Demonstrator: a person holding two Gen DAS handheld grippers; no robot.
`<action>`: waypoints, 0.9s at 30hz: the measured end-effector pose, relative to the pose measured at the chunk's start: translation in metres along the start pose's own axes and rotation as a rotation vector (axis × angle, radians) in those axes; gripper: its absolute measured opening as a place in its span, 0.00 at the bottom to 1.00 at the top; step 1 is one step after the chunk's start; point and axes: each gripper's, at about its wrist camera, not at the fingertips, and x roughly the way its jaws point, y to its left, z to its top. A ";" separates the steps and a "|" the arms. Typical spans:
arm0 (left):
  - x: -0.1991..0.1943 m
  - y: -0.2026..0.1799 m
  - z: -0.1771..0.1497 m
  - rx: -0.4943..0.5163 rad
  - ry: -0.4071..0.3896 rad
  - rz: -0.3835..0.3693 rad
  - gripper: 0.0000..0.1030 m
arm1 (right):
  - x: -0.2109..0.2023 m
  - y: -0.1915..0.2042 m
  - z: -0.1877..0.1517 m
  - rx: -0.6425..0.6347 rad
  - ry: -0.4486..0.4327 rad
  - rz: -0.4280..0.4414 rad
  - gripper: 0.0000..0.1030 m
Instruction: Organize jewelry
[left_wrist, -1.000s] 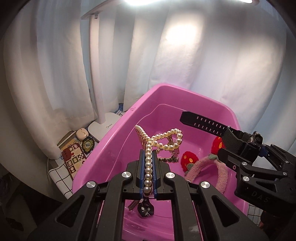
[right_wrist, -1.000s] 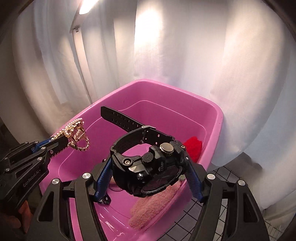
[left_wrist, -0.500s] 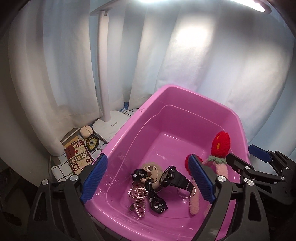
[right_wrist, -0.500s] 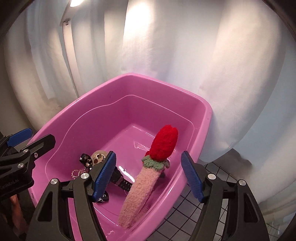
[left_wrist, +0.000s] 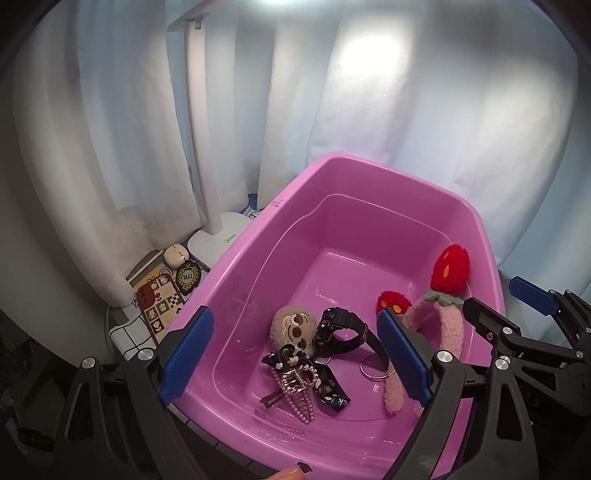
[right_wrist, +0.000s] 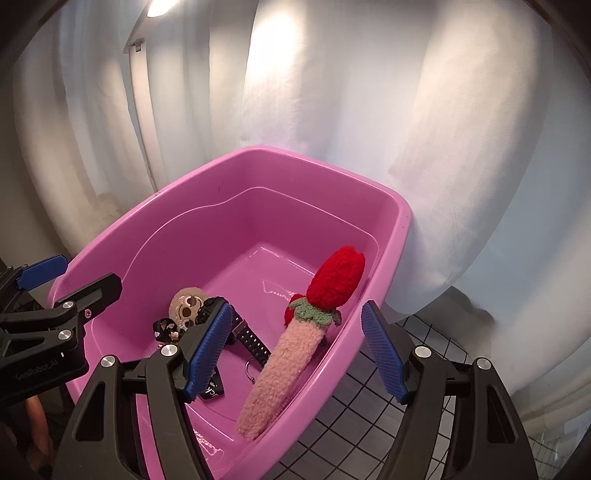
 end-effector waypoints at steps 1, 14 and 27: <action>-0.001 0.000 0.000 0.001 0.000 0.000 0.86 | -0.001 0.001 -0.001 -0.002 -0.001 -0.001 0.67; -0.008 -0.002 -0.002 0.002 -0.011 0.001 0.86 | -0.010 0.000 -0.008 0.007 -0.011 -0.007 0.67; -0.009 -0.002 -0.002 -0.014 0.007 -0.002 0.86 | -0.020 0.000 -0.012 -0.005 -0.026 -0.006 0.67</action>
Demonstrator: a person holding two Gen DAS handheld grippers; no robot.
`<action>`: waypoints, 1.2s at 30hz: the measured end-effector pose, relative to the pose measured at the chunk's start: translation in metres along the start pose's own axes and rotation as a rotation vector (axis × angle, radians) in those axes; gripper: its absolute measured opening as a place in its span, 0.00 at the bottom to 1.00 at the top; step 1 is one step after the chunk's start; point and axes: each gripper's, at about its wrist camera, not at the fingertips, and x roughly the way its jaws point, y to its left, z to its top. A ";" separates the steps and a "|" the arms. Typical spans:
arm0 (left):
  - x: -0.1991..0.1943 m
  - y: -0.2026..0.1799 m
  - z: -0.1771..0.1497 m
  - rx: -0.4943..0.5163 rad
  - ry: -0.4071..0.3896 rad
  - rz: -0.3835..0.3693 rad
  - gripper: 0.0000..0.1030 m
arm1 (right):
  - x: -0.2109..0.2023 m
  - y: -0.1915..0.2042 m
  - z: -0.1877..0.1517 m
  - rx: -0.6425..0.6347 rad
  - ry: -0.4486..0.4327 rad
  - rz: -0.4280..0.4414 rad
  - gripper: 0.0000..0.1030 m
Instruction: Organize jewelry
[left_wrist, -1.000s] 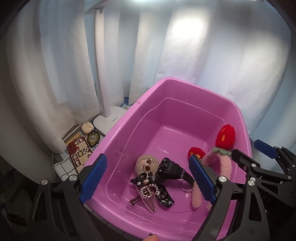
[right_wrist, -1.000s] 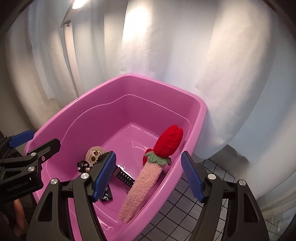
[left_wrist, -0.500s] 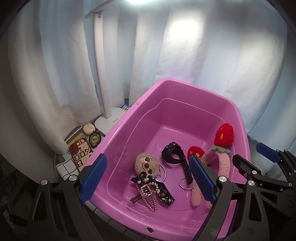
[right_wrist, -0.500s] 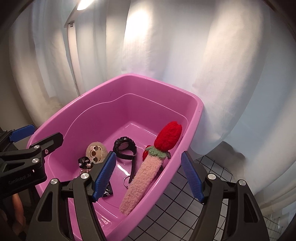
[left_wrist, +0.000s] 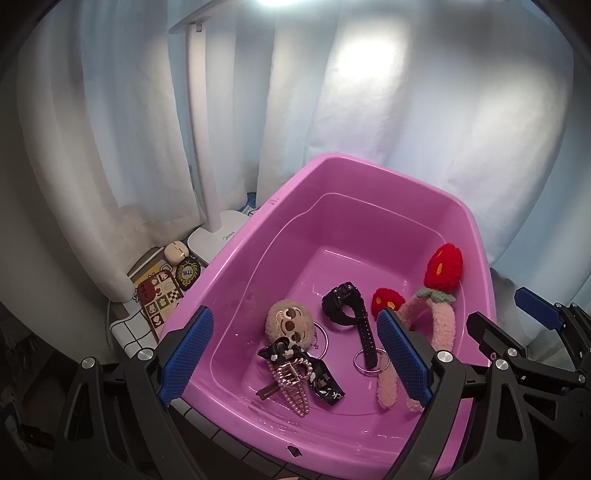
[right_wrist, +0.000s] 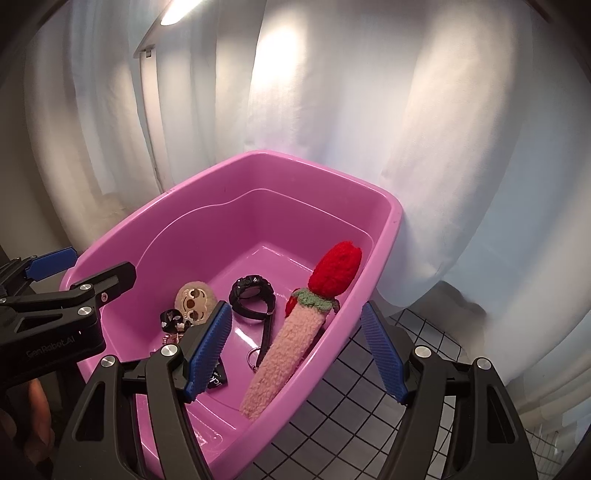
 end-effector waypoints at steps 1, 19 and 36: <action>0.000 0.000 0.000 0.001 -0.001 0.002 0.86 | 0.000 0.000 0.000 -0.001 -0.001 0.000 0.67; -0.002 0.001 -0.001 0.007 0.000 -0.001 0.86 | -0.004 0.001 -0.001 -0.004 -0.007 0.006 0.67; -0.005 -0.001 -0.002 0.009 -0.001 -0.001 0.86 | -0.005 0.000 0.000 -0.001 -0.009 0.004 0.67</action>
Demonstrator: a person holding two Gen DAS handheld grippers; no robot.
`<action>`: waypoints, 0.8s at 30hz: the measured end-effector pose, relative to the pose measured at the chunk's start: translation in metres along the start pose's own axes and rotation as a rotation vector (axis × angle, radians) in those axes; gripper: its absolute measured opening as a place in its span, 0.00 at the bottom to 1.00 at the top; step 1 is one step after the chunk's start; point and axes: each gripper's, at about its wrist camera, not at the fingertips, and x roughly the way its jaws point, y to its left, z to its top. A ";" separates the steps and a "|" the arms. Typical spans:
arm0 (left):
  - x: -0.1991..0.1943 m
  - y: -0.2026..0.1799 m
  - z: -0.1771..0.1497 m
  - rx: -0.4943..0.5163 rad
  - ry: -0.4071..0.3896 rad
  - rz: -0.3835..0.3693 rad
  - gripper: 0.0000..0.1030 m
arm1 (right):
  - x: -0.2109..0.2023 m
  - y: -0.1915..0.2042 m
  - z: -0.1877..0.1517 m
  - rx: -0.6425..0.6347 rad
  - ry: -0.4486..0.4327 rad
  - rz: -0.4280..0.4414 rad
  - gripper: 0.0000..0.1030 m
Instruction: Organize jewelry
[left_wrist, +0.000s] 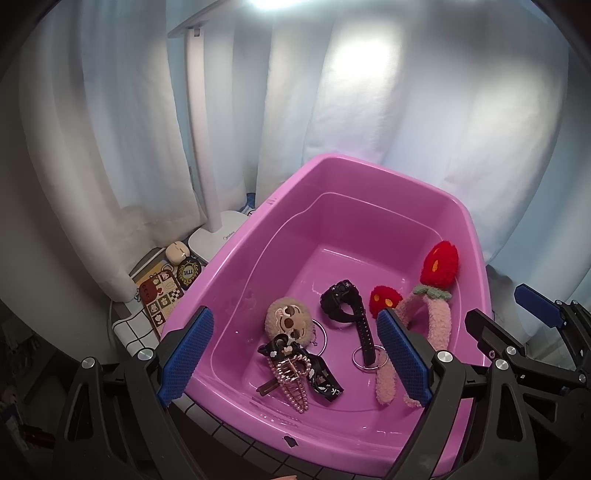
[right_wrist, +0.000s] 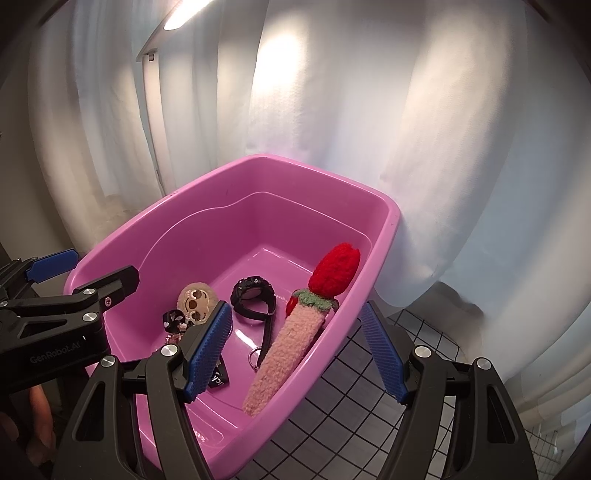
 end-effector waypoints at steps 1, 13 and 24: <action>0.000 0.000 0.000 -0.001 0.000 -0.001 0.86 | 0.000 0.000 0.000 -0.001 0.000 0.002 0.67; -0.001 -0.005 0.001 0.005 0.005 -0.012 0.86 | -0.004 -0.002 -0.001 -0.003 0.000 -0.008 0.67; 0.001 -0.008 0.002 0.016 0.008 -0.018 0.86 | -0.004 -0.003 0.000 -0.003 -0.002 -0.013 0.67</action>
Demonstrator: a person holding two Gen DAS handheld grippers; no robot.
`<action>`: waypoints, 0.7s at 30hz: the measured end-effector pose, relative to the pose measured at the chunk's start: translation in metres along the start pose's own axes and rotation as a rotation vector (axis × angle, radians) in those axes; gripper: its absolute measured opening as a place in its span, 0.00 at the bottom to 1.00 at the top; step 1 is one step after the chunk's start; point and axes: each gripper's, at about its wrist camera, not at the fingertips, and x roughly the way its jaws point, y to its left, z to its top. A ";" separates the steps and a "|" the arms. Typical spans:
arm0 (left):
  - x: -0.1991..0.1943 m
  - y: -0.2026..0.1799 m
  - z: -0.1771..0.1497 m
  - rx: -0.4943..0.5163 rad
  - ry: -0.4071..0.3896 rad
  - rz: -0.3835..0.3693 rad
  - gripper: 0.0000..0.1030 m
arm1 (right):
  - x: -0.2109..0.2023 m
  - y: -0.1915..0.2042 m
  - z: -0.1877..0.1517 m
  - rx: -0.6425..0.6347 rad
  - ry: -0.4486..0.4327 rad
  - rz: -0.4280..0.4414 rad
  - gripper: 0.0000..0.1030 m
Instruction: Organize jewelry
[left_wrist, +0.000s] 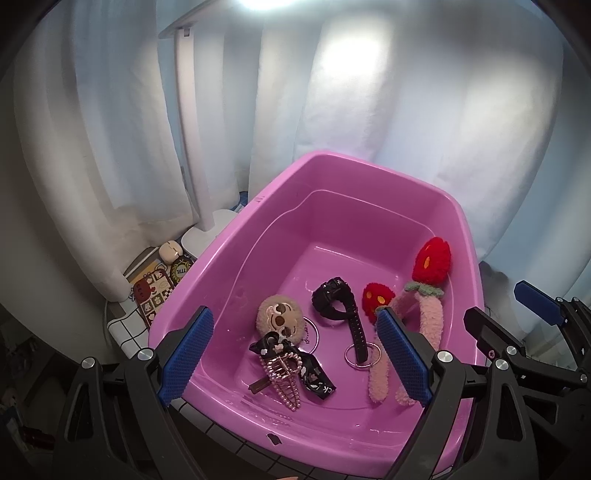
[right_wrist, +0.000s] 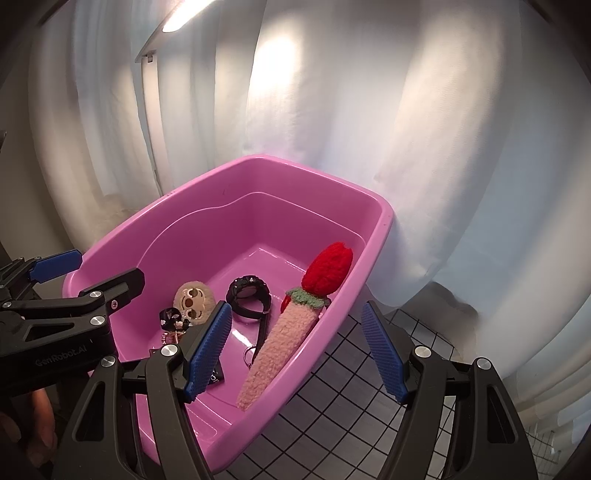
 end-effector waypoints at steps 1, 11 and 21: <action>0.000 0.000 0.000 0.000 -0.001 0.000 0.86 | 0.000 0.000 0.000 0.000 0.000 0.001 0.67; 0.004 0.003 0.000 0.008 0.008 -0.010 0.86 | 0.002 -0.001 0.001 0.005 0.001 0.001 0.67; 0.005 0.003 0.000 0.005 0.005 -0.008 0.86 | 0.005 -0.001 0.001 0.013 0.005 0.003 0.67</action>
